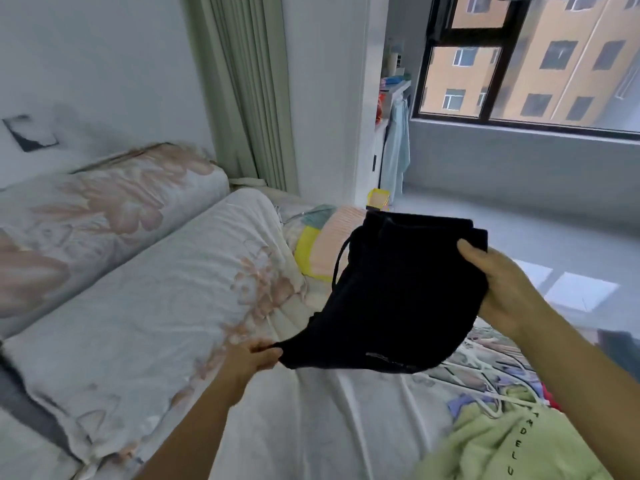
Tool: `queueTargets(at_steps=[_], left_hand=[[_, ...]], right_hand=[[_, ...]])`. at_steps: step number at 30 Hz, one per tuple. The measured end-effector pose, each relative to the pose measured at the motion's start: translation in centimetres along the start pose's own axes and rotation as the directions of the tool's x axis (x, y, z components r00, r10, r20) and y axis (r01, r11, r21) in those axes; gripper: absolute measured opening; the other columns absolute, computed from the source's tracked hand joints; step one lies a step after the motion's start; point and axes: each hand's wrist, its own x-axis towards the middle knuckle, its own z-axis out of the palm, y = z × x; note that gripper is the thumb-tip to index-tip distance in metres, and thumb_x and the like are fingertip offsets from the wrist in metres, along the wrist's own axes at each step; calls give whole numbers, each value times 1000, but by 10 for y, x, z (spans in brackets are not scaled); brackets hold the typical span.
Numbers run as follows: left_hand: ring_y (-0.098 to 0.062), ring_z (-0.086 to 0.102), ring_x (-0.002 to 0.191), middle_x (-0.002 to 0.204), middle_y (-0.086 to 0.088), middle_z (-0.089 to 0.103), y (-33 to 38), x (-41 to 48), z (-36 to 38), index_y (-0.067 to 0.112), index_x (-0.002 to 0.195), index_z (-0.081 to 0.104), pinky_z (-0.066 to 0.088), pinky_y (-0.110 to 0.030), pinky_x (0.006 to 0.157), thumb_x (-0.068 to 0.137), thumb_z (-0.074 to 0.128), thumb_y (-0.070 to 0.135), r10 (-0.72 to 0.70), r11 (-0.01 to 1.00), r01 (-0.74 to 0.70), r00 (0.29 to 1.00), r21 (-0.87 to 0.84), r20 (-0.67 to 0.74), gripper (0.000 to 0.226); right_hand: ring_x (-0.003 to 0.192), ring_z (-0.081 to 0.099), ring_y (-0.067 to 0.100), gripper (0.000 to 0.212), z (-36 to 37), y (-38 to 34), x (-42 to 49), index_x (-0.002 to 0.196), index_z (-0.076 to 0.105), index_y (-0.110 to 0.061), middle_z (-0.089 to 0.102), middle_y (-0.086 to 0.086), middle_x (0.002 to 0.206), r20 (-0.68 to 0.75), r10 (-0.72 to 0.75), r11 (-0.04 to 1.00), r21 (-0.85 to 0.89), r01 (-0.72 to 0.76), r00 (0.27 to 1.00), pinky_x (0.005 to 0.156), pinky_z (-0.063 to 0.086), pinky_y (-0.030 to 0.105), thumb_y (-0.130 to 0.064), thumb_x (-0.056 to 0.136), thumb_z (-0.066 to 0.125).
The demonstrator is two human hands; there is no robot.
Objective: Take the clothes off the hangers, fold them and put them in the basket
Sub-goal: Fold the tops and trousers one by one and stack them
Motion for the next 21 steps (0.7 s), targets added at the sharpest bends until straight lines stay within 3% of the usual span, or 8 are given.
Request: queueTargets(at_steps=[2,5,9,13,17,19,21], left_hand=[[-21,62,77,76,-7,69,-50,-19,7,4,85,67,51,-17,62,81,67,0,-103,995,103,994,16,-20,6],[-21,59,70,70,-8,67,-116,-46,15,-1,87,68,50,-22,63,80,69,0,-277,960,278,961,19,-17,7],[-18,54,61,59,-6,64,-175,-63,18,1,83,69,46,-22,57,72,78,7,-438,897,439,898,38,-46,15],[-18,49,61,66,-7,63,-202,-47,16,5,87,72,37,-24,57,65,82,21,-532,845,534,845,29,-52,29],[-18,51,61,62,-5,62,-222,-2,13,7,87,70,36,-24,53,81,71,12,-499,863,505,859,28,-116,8],[-19,52,63,61,-4,64,-232,32,10,8,85,68,36,-26,53,84,68,8,-498,865,501,855,-13,-148,2],[-20,55,72,79,-6,66,-232,58,8,11,92,66,39,-28,58,86,65,12,-496,868,493,853,-60,-165,6]], right_hand=[[80,71,16,77,-14,37,-12,106,65,-8,74,6,92,-1,81,996,26,-81,997,60,55,23,-41,41,90],[75,71,17,58,-33,89,-23,107,63,-7,74,5,88,-28,190,981,41,-189,981,56,55,23,-30,56,76],[73,71,20,70,-48,148,-18,105,66,-10,74,6,88,2,291,957,13,-291,957,55,56,25,-34,43,89],[69,70,15,24,-55,196,28,105,63,-12,73,3,83,-42,350,937,4,-350,936,56,55,23,-16,82,59],[67,69,12,17,-50,238,105,107,61,-13,73,-1,80,-54,346,931,-104,-350,937,56,54,21,-13,95,49],[77,67,13,26,-50,264,157,119,56,-10,69,-1,95,-99,324,923,-185,-337,941,62,53,22,-19,96,50],[96,56,17,46,-55,288,194,134,43,-10,54,-1,123,-209,261,887,-333,-320,942,72,47,26,-31,95,53]])
